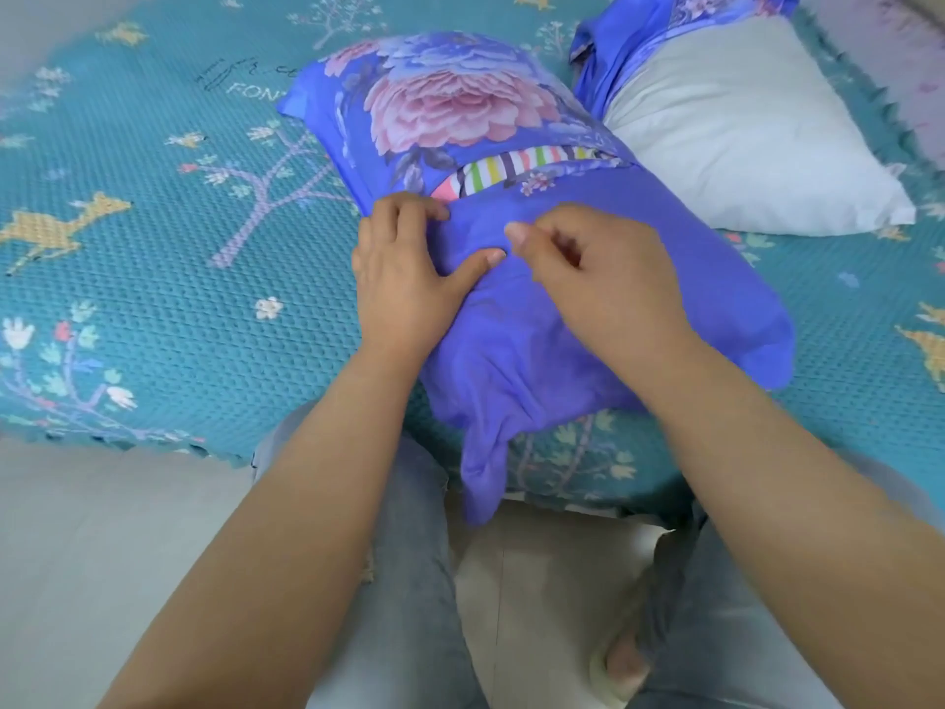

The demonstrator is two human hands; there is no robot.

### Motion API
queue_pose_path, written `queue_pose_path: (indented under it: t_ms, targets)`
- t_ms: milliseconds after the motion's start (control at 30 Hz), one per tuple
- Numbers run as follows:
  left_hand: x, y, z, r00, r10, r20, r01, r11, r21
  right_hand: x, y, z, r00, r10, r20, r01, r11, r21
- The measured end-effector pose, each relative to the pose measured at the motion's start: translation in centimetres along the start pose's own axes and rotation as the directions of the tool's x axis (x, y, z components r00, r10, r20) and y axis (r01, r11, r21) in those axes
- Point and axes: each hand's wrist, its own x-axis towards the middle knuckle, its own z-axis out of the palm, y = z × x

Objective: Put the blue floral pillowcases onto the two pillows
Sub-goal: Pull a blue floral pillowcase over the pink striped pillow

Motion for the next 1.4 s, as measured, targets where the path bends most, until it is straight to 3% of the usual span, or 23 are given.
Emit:
queue_pose_path:
  t_ms: [33,100,167,233,300,400,467,600,667,767,867,967,1033,1133,1200,1300,1400]
  targets:
    - [0.1,0.0,-0.1,1.0,-0.004,-0.003,0.004,0.999,0.04,2.1,0.3,0.0,0.998,-0.058,-0.011,0.058,0.998,-0.032]
    - [0.5,-0.2,-0.4,0.999,0.028,0.027,-0.03,0.997,0.066,5.9,1.2,0.3,0.969,-0.148,0.198,0.184,0.967,-0.174]
    - [1.4,-0.4,-0.9,0.994,0.071,0.085,-0.079,0.992,0.1,8.2,1.9,0.9,0.889,-0.131,0.439,0.311,0.877,-0.366]
    - [2.3,-0.6,-1.4,0.979,0.094,0.182,-0.113,0.989,0.1,9.4,1.1,1.3,0.819,-0.106,0.563,0.433,0.758,-0.488]
    - [2.8,-0.6,-1.8,0.954,0.103,0.283,-0.098,0.995,-0.029,10.5,0.1,1.0,0.732,-0.058,0.679,0.481,0.749,-0.455]
    - [3.3,0.1,-1.9,0.916,0.072,0.396,0.03,0.969,-0.244,12.6,-0.8,-0.3,0.59,-0.012,0.807,0.43,0.851,-0.302]
    - [3.9,0.3,-1.5,0.901,0.067,0.429,0.02,0.981,-0.194,13.6,-1.0,-0.6,0.631,-0.071,0.772,0.374,0.9,-0.222]
    - [5.5,-0.5,-0.3,0.877,-0.023,0.479,0.031,0.999,-0.009,12.7,-0.8,1.9,0.824,-0.257,0.505,0.424,0.871,-0.247]
    - [5.8,-0.7,0.0,0.926,-0.074,0.369,0.068,0.997,0.03,12.4,-0.2,3.2,0.912,-0.29,0.29,0.383,0.857,-0.345]
    - [5.9,-0.3,0.0,0.992,-0.065,0.113,0.046,0.986,0.162,14.2,1.7,4.3,0.977,-0.198,0.076,0.21,0.856,-0.473]
    - [6.3,-0.6,0.2,0.99,-0.094,0.102,0.083,0.991,0.104,15.3,3.3,4.9,0.997,-0.061,0.046,0.076,0.814,-0.576]
    - [6.7,-1.3,0.4,0.979,-0.166,0.118,0.159,0.985,0.071,14.6,3.2,4.8,0.98,-0.189,0.064,0.185,0.733,-0.655]
    - [6.6,-1.5,0.4,0.976,-0.137,0.172,0.134,0.991,0.028,13.7,2.6,4.4,0.953,-0.295,0.073,0.261,0.671,-0.694]
    - [6.7,-1.6,0.8,0.981,-0.054,0.185,0.052,0.999,0.015,13.1,1.7,3.3,0.965,-0.218,0.148,0.257,0.663,-0.703]
    - [7.0,-1.1,1.0,0.991,-0.096,0.097,0.091,0.995,0.05,13.4,1.3,2.8,0.98,-0.144,0.136,0.198,0.746,-0.636]
    - [7.8,-0.2,1.2,0.987,-0.152,-0.049,0.156,0.984,0.087,13.3,1.4,3.0,0.99,-0.134,-0.048,0.107,0.926,-0.363]
    - [8.1,-0.2,1.4,0.987,-0.159,-0.03,0.162,0.976,0.144,11.6,2.3,3.9,0.979,-0.162,-0.122,0.148,0.983,-0.112]
